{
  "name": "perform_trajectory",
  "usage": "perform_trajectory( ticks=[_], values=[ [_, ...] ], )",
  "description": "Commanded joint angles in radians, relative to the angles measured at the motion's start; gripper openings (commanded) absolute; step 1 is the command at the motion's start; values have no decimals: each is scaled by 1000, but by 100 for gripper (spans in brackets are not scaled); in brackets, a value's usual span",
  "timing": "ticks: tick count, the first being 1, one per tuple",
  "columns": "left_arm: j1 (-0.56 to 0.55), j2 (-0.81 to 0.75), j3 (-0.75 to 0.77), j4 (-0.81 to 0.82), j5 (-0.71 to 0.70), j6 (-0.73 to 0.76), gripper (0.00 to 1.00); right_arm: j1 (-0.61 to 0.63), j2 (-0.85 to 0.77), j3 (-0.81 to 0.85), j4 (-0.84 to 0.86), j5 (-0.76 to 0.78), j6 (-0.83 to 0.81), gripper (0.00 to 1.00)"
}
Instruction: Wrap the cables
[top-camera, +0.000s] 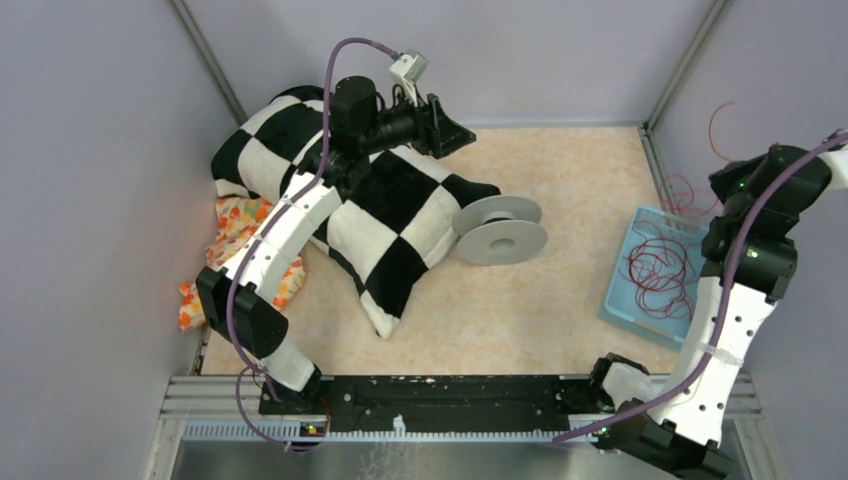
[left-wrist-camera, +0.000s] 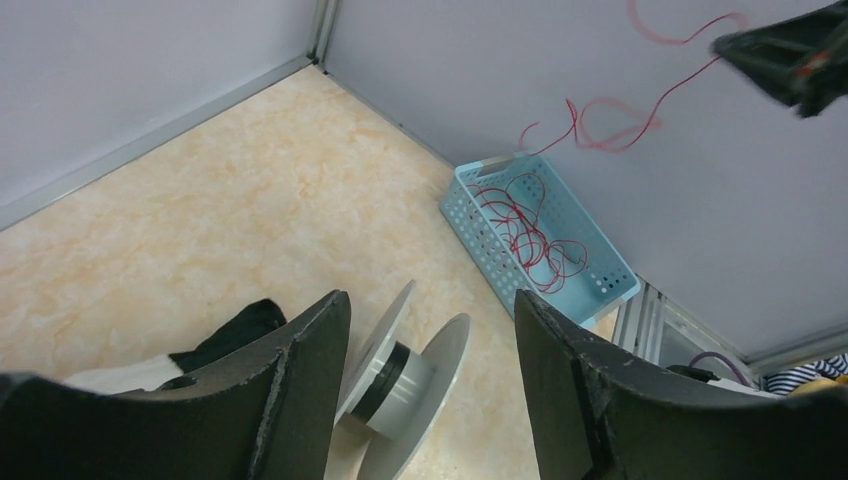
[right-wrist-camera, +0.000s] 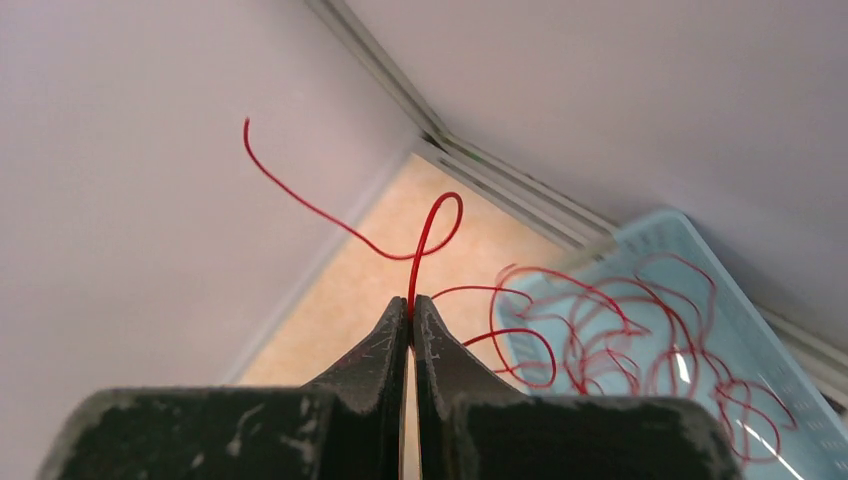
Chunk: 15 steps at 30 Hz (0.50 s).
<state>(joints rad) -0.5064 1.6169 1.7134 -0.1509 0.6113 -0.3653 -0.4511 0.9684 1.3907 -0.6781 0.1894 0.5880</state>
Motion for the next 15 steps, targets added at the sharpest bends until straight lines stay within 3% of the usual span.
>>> perform_trajectory(
  ticks=[1,6,15],
  values=[
    [69,-22,-30,12,70,-46,69,-10,10,231,-61,-132,-15,0],
    [123,-9,-46,10,134,-70,74,-10,29,372,-63,-199,-67,0],
    [156,-11,-61,48,209,-71,78,-9,20,250,208,-705,16,0]
  ],
)
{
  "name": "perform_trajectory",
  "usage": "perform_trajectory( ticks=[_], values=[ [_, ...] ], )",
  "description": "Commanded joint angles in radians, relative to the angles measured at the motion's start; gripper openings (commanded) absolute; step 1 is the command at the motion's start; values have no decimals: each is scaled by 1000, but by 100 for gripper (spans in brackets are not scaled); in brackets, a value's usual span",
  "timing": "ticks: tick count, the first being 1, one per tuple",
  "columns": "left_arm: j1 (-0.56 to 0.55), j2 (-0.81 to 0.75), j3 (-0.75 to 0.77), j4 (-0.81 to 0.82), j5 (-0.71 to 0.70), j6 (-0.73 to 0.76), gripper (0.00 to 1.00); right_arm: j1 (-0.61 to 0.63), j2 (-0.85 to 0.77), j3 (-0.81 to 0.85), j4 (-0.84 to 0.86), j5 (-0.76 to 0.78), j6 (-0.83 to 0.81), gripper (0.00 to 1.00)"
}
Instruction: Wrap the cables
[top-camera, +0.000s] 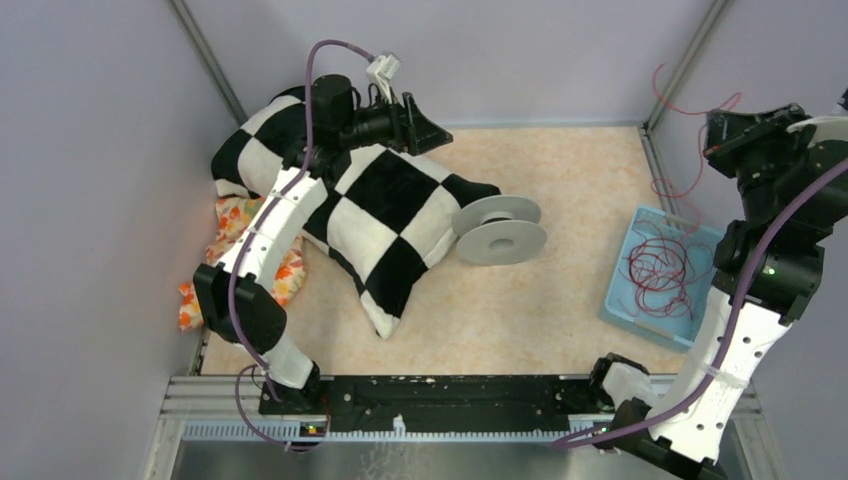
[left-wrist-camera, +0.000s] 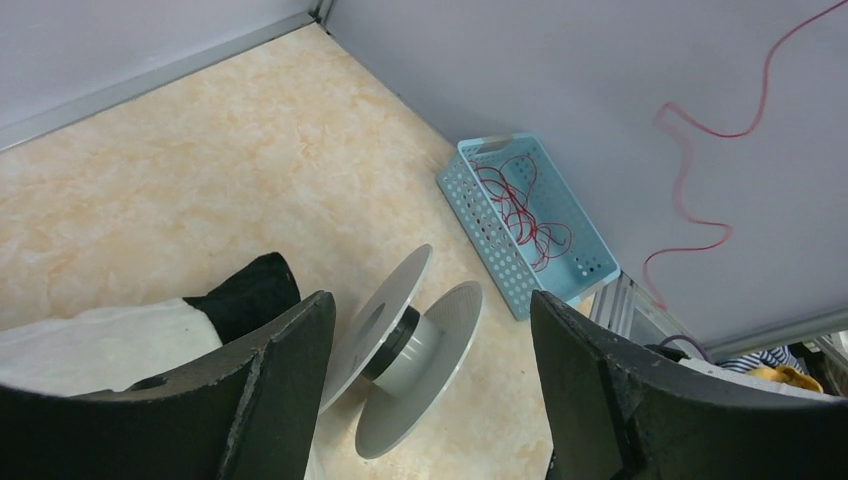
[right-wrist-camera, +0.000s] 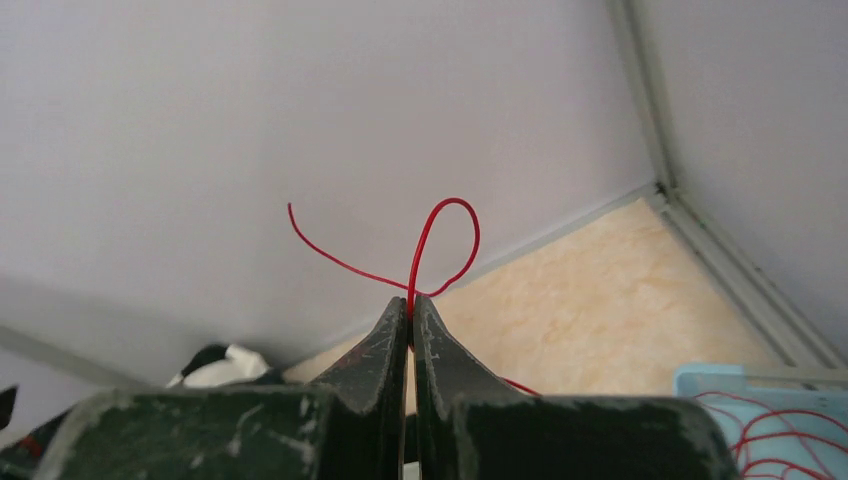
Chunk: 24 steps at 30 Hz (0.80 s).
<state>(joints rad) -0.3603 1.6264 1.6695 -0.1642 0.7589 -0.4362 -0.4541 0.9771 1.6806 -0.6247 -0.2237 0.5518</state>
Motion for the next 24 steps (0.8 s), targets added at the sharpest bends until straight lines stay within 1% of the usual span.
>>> perform_trajectory(
  ticks=[1,4,5,8,10,13,14,16,19,24],
  values=[
    [12,-31,-33,86,69,8,78,-6,17,-38,205,-359,71,0],
    [15,-60,-72,128,87,24,77,31,65,-9,289,-583,131,0],
    [17,-62,-77,135,93,27,77,51,68,-14,319,-629,150,0],
    [21,-57,-79,140,99,16,78,101,59,-57,397,-694,181,0],
    [24,-49,-75,156,101,-12,78,122,68,-74,354,-707,169,0],
    [25,-29,-48,203,125,-59,79,169,73,-126,200,-665,74,0],
    [24,-22,-39,215,135,-72,79,183,67,-161,179,-657,60,0],
    [24,-13,-22,230,155,-90,78,213,46,-239,196,-653,75,0],
    [24,-5,-22,251,187,-113,78,310,29,-320,200,-627,63,0],
    [17,-5,-26,259,228,-135,78,476,25,-369,73,-511,-55,0]
  ],
)
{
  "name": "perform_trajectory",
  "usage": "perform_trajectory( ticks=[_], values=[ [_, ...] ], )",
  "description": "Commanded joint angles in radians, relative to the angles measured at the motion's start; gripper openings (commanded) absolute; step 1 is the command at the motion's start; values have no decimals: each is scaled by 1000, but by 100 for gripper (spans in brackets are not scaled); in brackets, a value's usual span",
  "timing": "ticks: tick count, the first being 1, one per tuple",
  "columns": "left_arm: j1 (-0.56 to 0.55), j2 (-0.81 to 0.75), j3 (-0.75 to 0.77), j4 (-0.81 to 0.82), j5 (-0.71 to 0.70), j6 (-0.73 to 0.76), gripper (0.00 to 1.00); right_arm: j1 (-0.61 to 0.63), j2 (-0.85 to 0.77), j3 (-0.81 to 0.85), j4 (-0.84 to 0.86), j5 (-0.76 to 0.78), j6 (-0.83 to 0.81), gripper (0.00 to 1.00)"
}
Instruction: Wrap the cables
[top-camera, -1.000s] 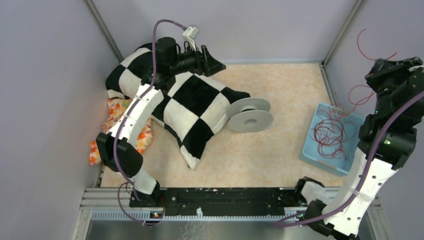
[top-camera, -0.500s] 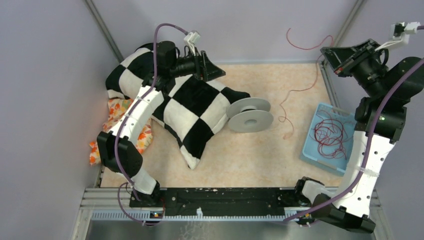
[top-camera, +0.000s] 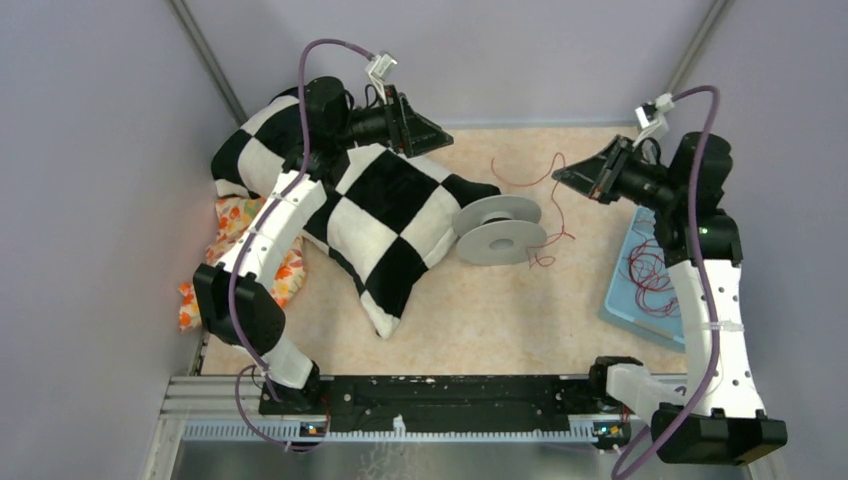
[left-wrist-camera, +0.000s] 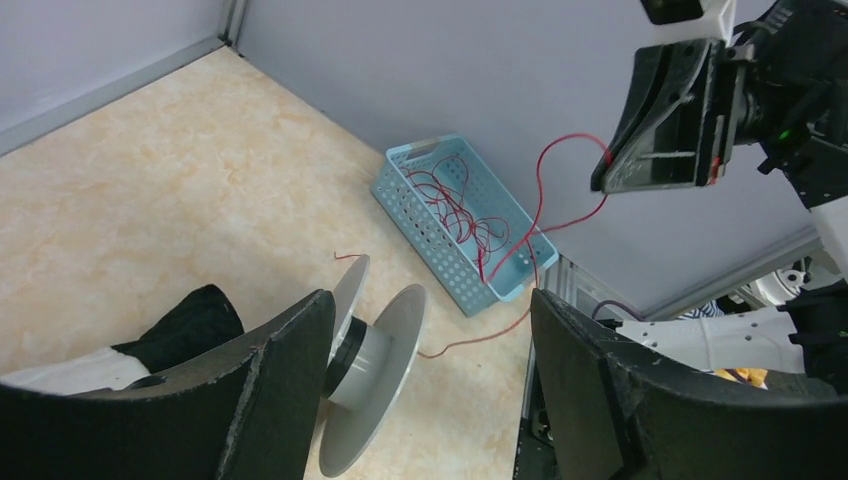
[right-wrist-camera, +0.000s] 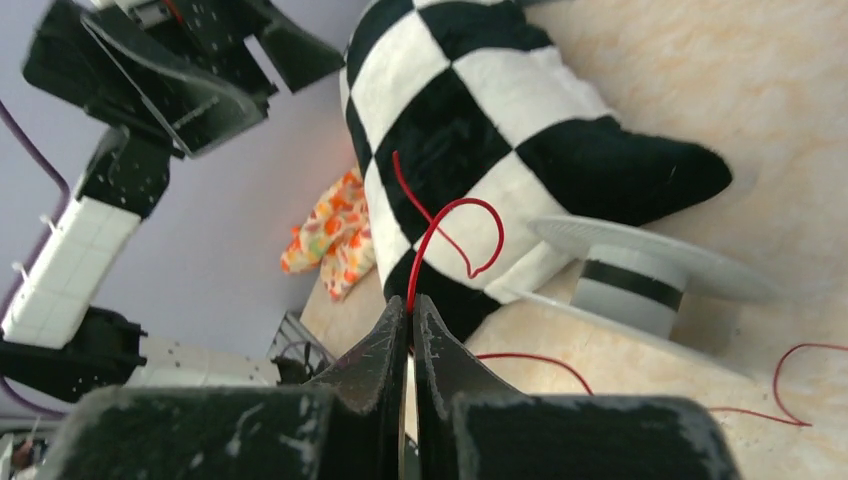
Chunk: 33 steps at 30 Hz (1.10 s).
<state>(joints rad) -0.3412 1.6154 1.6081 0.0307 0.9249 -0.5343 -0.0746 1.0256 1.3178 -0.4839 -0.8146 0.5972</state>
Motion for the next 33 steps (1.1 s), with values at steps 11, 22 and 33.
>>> perform_trajectory(
  ticks=[11,22,33],
  values=[
    [-137,58,151,-346,-75,272,76,115,-21,-76,-163,162,-172,0],
    [-274,-104,-214,61,-248,443,77,116,-8,-158,-157,212,-80,0],
    [-275,1,-141,-15,-263,501,72,116,8,-253,71,195,-147,0]
  ],
)
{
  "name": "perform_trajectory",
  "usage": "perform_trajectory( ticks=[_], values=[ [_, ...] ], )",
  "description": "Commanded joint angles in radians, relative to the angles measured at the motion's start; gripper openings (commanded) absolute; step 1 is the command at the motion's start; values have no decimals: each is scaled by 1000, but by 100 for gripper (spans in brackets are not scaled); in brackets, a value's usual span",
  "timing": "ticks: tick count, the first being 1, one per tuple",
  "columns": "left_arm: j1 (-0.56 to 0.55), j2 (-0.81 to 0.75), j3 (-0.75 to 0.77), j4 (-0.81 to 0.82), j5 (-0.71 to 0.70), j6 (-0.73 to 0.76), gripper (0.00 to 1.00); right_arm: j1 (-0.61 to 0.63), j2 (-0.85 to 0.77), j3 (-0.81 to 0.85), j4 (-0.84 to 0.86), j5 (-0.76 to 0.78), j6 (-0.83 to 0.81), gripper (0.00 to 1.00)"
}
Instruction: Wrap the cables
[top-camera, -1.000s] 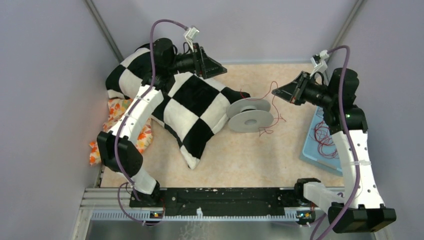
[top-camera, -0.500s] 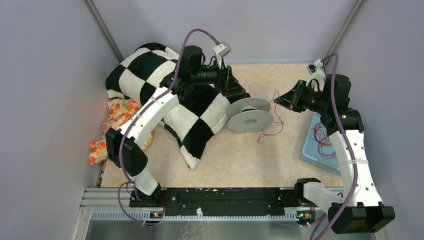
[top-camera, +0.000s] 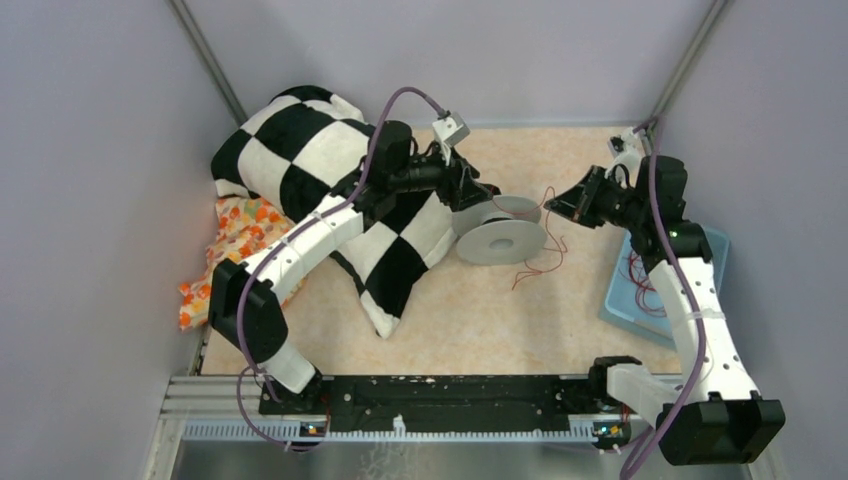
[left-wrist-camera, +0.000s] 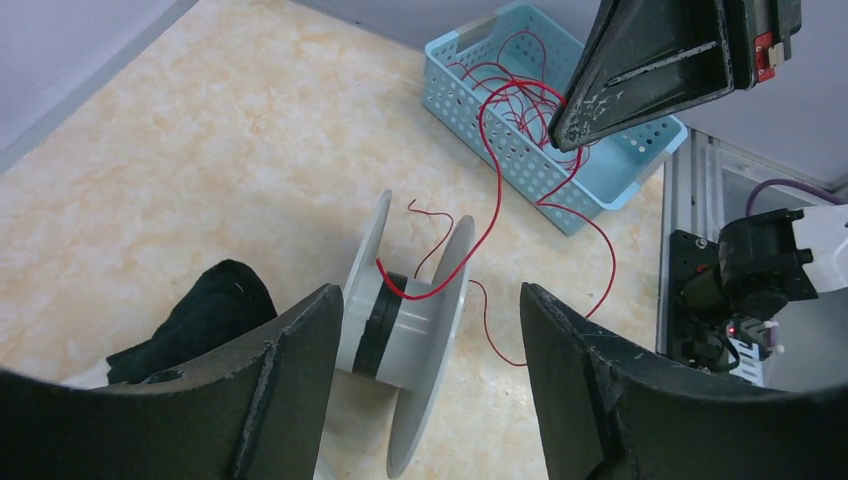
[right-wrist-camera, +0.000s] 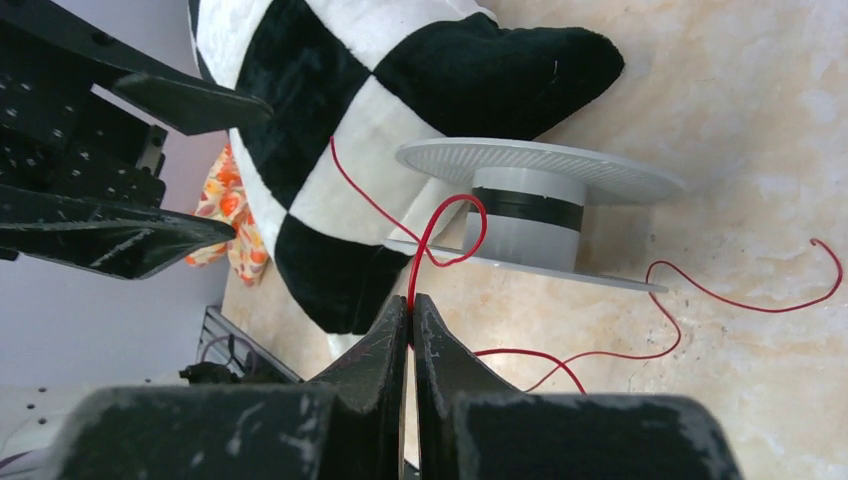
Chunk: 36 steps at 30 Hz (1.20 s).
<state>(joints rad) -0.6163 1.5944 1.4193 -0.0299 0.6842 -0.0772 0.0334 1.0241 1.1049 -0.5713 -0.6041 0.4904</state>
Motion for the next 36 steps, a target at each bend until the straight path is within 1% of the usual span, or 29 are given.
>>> perform_trajectory(
  ticks=[1,4,8,12,15,17,20,26,32,36],
  values=[
    [1,25,51,37,-23,53,72,7,18,-49,175,-23,-48,0],
    [0,28,62,-1,-32,81,74,8,49,-75,216,-30,-56,0],
    [3,42,68,-20,-72,105,78,9,53,-133,328,-45,-22,0],
    [4,81,101,-73,-52,118,78,9,20,-193,386,-16,-20,0],
    [3,114,124,-91,-31,118,77,9,-11,-269,476,5,7,0],
    [3,127,126,-85,-47,111,76,9,-11,-302,522,15,24,0],
    [4,143,119,-72,-68,108,75,10,6,-323,557,27,40,0],
    [3,164,117,-89,-66,137,74,9,27,-336,613,19,54,0],
    [4,182,132,-119,-47,149,75,10,46,-354,693,-21,85,0],
    [8,177,129,-126,-38,149,76,11,44,-353,711,-49,88,0]
  ],
)
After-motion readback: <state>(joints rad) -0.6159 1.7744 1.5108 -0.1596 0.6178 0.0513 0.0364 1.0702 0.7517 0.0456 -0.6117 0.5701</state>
